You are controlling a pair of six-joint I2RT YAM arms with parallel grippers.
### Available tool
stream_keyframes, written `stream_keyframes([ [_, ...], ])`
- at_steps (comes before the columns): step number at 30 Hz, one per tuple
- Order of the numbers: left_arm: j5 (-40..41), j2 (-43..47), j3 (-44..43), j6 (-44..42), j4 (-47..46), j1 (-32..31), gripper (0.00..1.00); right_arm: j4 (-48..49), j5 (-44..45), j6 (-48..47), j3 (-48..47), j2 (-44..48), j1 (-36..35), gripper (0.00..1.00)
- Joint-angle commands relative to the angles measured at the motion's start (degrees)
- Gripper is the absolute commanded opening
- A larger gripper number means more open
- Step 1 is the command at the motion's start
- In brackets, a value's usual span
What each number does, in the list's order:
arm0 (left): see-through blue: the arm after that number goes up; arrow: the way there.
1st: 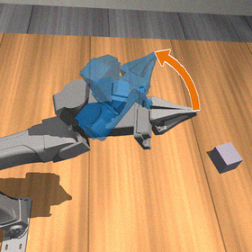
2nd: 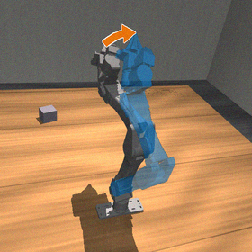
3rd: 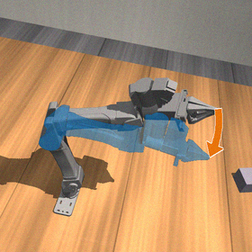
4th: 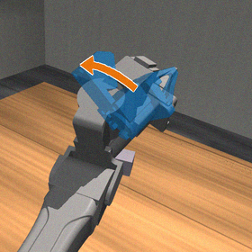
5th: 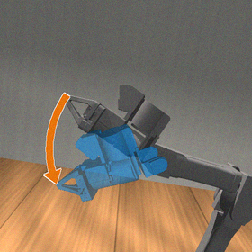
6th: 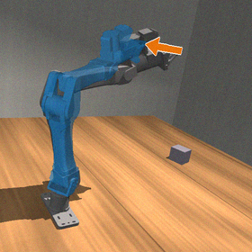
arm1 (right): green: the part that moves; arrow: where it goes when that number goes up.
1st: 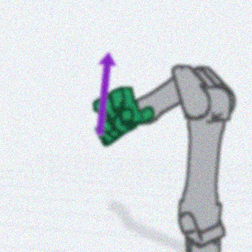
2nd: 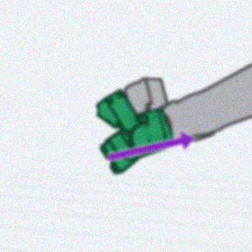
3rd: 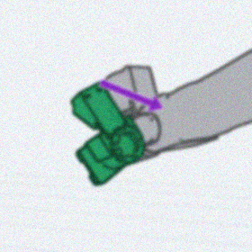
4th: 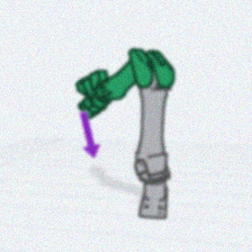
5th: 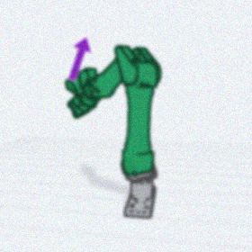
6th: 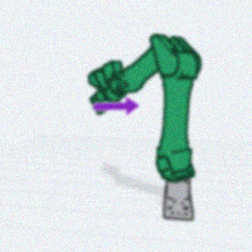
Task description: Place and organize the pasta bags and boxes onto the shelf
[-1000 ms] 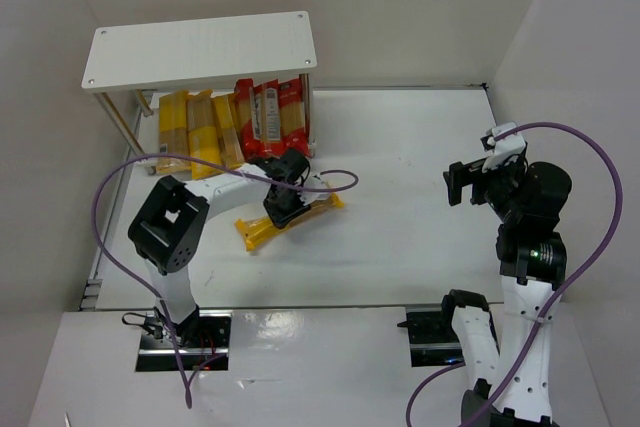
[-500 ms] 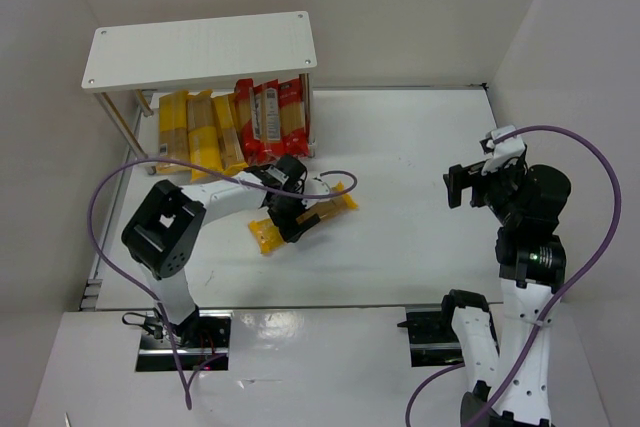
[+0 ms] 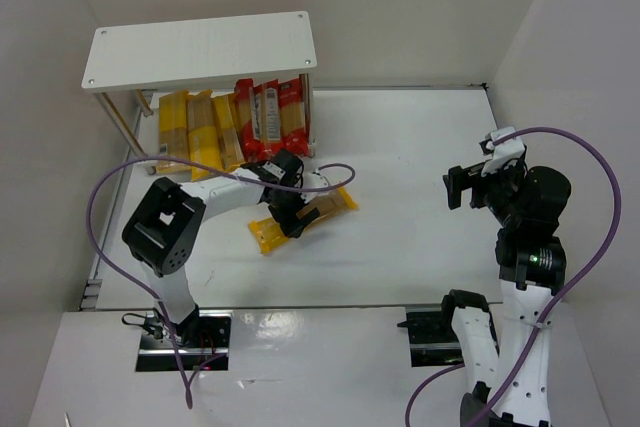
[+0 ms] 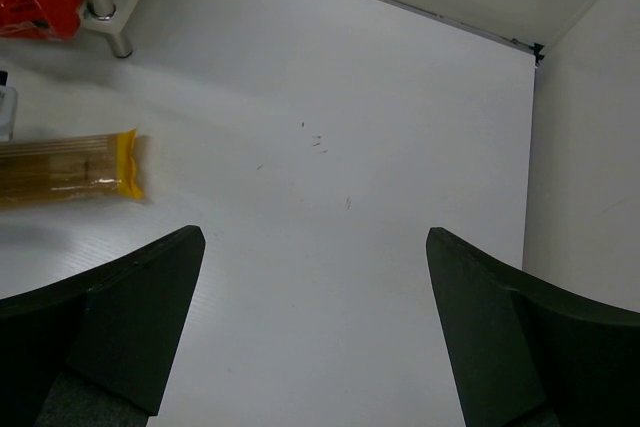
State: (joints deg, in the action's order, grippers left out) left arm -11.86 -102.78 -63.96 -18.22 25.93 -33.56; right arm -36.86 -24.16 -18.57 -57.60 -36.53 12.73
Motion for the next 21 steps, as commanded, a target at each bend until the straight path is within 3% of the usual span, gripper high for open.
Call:
stream_keyframes([
  [1, -4.9, -2.9, -1.2, -1.2, 0.3, 0.0, 1.0, -0.1, 0.3, -0.8, -0.3, -0.1, -0.4, 1.0],
  [13, -3.3, -5.2, -1.7, -0.6, 0.8, 0.0, 0.98, -0.6, 0.3, -0.8, -1.4, -0.6, -0.4, 1.0],
  [15, -2.7, -5.8, -1.0, -0.6, 0.3, 0.0, 0.66, -0.6, 0.3, -0.8, -1.4, -0.6, -0.4, 1.0],
  [16, -3.4, -5.8, 0.2, -0.1, -0.3, 0.0, 0.01, -0.6, 0.3, -0.8, -1.9, -0.6, -0.4, 1.0],
  [21, -6.4, -2.2, 1.1, 2.6, 0.3, 1.2, 0.0, -1.1, 0.3, -0.8, -2.9, -0.6, -0.4, 1.0],
])
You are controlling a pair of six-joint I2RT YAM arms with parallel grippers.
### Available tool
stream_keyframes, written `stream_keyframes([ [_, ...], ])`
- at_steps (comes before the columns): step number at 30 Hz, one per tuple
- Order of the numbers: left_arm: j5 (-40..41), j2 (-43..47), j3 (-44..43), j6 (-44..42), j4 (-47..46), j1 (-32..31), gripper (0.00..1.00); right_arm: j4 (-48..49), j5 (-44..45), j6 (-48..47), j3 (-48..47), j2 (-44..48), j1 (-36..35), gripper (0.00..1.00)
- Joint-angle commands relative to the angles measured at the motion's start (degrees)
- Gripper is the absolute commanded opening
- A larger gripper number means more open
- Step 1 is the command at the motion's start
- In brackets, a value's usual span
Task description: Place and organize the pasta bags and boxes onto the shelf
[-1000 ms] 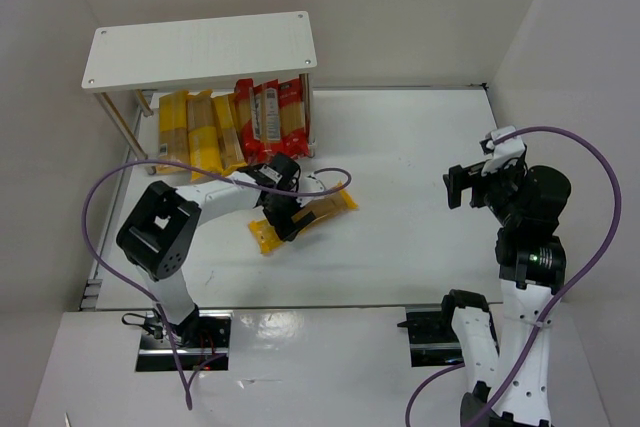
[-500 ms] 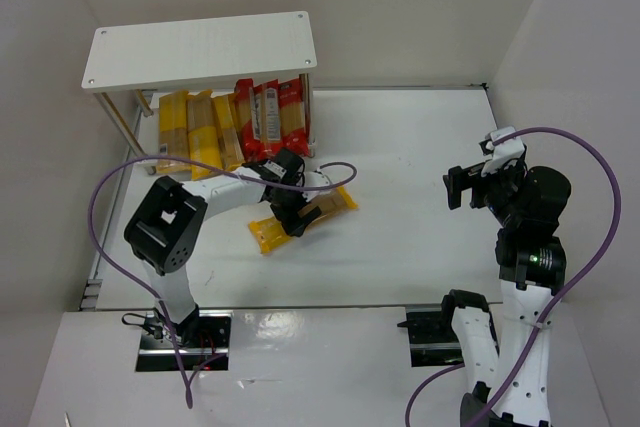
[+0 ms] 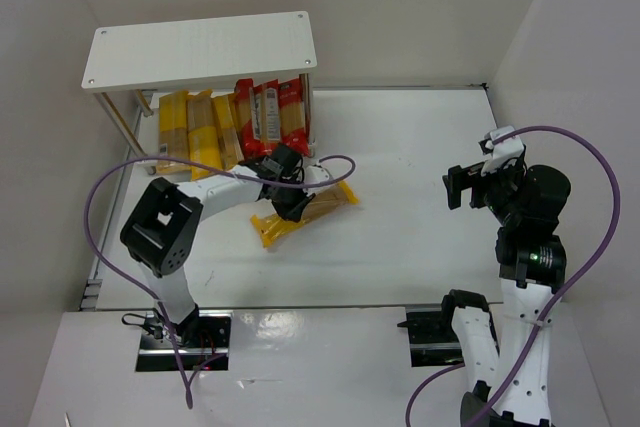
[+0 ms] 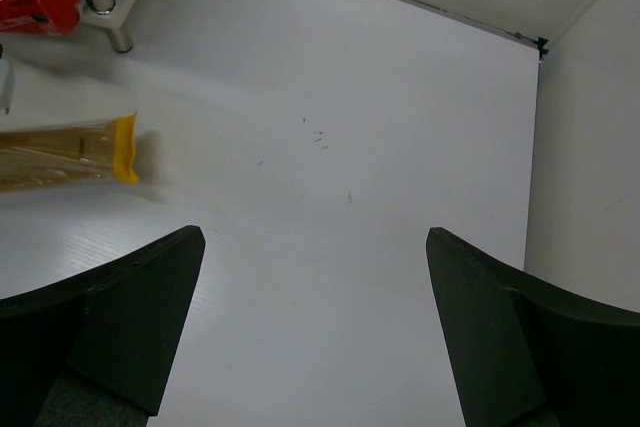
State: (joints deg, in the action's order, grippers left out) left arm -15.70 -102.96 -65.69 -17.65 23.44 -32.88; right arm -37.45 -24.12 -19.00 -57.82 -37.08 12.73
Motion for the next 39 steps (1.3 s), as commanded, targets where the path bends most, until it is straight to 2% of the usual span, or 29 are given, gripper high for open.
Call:
stream_keyframes([
  [1, -3.5, 1.2, 2.8, 3.0, 2.7, 1.8, 0.0, -1.0, 0.3, -0.3, -2.7, 0.5, -0.4, 1.0],
  [9, -6.3, 17.2, 3.4, 11.0, 0.6, 8.9, 0.0, -1.0, 0.8, -0.3, -2.2, 1.0, -1.0, 1.0],
  [16, -13.1, 25.1, 6.4, 10.2, 1.3, 16.5, 0.0, -1.6, 0.8, -0.3, -2.2, 2.2, -1.0, 1.0],
  [24, -13.8, 36.5, 6.9, 10.4, 3.2, 22.3, 0.0, -1.6, 1.4, -0.3, -2.2, 2.7, -1.0, 1.0],
  [26, -12.2, 39.4, 6.9, 12.3, 2.7, 24.1, 0.0, -1.6, 1.4, 0.2, -2.2, 2.7, -1.0, 1.0],
  [31, -0.6, 41.3, 6.9, 17.6, -0.9, 31.3, 0.0, -1.6, 0.8, 0.2, -2.2, 2.7, -1.0, 1.0],
  [36, 6.8, 37.0, 7.5, 21.0, -5.3, 36.2, 0.0, -2.1, 0.8, 0.2, -2.2, 3.2, -1.0, 1.0],
  [39, 8.5, 35.7, 8.6, 21.0, -9.6, 38.0, 0.0, -2.6, 0.8, 0.2, -2.2, 3.2, -1.0, 1.0],
])
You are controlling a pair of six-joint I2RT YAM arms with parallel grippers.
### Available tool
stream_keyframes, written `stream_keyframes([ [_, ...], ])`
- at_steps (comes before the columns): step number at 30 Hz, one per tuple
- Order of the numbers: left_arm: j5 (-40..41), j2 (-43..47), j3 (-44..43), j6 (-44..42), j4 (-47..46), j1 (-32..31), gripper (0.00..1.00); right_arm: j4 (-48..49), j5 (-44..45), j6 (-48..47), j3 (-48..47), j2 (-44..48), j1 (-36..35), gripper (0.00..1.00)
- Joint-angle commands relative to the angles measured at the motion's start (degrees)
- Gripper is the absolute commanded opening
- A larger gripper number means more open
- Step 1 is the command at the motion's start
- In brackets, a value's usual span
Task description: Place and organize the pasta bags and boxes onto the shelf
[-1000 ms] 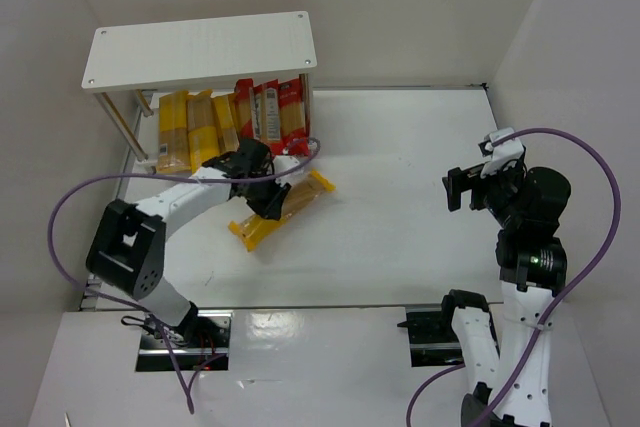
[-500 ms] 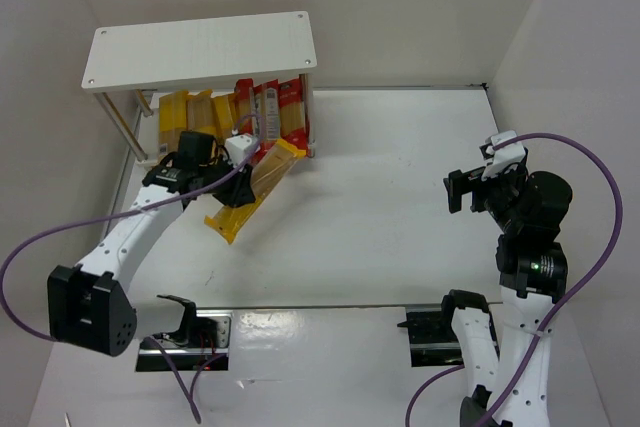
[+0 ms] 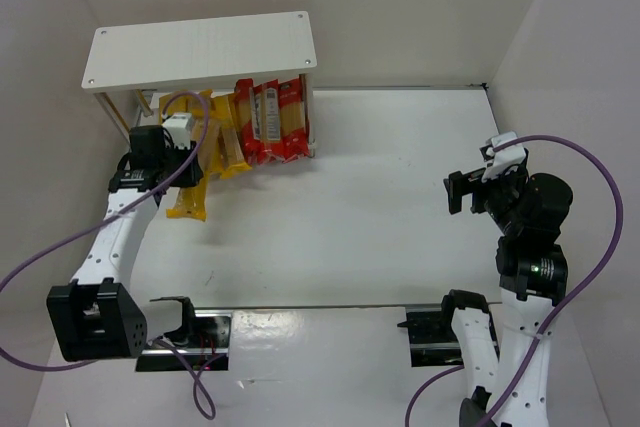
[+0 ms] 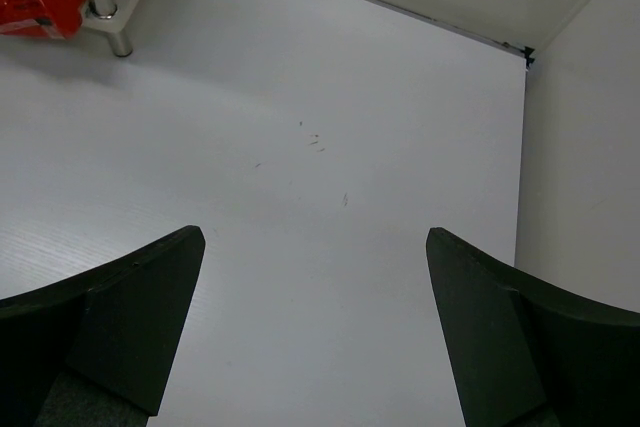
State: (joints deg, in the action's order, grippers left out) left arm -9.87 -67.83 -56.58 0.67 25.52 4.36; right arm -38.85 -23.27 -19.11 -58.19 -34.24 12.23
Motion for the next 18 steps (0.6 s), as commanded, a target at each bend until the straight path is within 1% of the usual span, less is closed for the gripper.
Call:
stream_keyframes([
  [1, 3.2, -0.7, -0.5, 1.9, -12.9, 1.6, 0.0, -1.2, 0.5, 0.3, -1.8, 0.4, -0.5, 1.0],
  [7, 5.4, -5.9, -3.2, 1.4, -18.6, 3.8, 0.0, -1.2, 0.5, 0.3, -1.2, 0.4, -0.5, 1.0],
  [13, 8.6, -11.5, -5.7, -2.4, -23.7, 4.3, 0.0, -1.2, 1.8, -0.2, -0.7, 0.4, -0.5, 1.0],
  [18, 11.1, -15.0, -9.3, -4.3, -25.8, 5.4, 0.0, -0.7, 2.3, -0.2, 0.4, 0.9, -0.5, 1.0],
])
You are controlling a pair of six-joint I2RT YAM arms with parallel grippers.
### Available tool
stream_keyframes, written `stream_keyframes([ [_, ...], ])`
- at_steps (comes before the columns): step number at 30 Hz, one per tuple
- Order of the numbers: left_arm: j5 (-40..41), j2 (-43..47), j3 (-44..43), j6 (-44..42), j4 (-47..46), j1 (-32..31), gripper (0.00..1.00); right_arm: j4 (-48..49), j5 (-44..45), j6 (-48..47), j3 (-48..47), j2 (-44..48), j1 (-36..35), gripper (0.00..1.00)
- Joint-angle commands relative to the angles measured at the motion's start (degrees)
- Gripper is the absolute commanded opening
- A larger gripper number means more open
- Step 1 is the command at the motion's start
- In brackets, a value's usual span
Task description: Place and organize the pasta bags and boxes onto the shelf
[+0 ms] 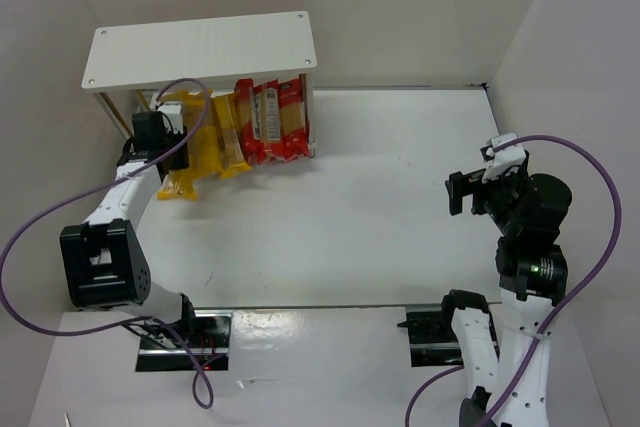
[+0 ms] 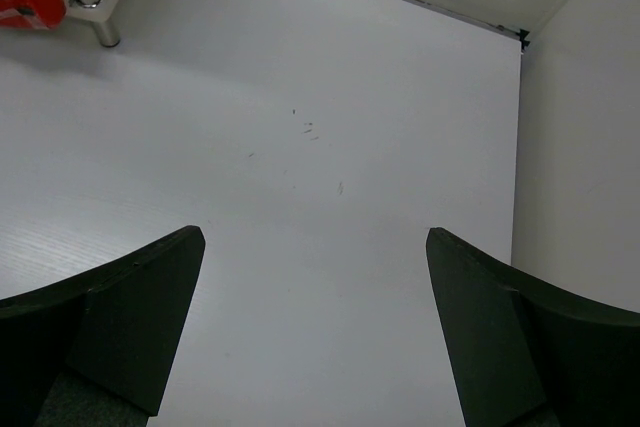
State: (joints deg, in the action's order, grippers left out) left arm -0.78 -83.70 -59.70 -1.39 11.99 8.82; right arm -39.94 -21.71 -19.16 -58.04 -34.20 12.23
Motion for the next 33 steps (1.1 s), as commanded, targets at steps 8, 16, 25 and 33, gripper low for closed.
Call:
stream_keyframes([
  [8, 5.7, -2.3, -10.7, -3.8, -15.5, 1.5, 0.0, 0.4, 0.8, -0.2, 0.7, 0.9, 0.1, 1.0],
  [16, 14.2, -7.0, -13.4, -6.3, -19.4, 2.0, 0.0, 0.4, 0.8, -0.2, 1.3, 0.9, 0.6, 1.0],
  [25, 20.3, -6.0, -7.7, -7.4, -28.5, 0.3, 0.0, 0.4, 0.3, -0.2, 1.3, 1.4, 1.1, 1.0],
  [33, 17.9, -2.2, 3.5, -6.8, -34.4, -0.2, 0.0, 0.4, -0.9, 0.3, 1.3, 1.4, 1.1, 1.0],
])
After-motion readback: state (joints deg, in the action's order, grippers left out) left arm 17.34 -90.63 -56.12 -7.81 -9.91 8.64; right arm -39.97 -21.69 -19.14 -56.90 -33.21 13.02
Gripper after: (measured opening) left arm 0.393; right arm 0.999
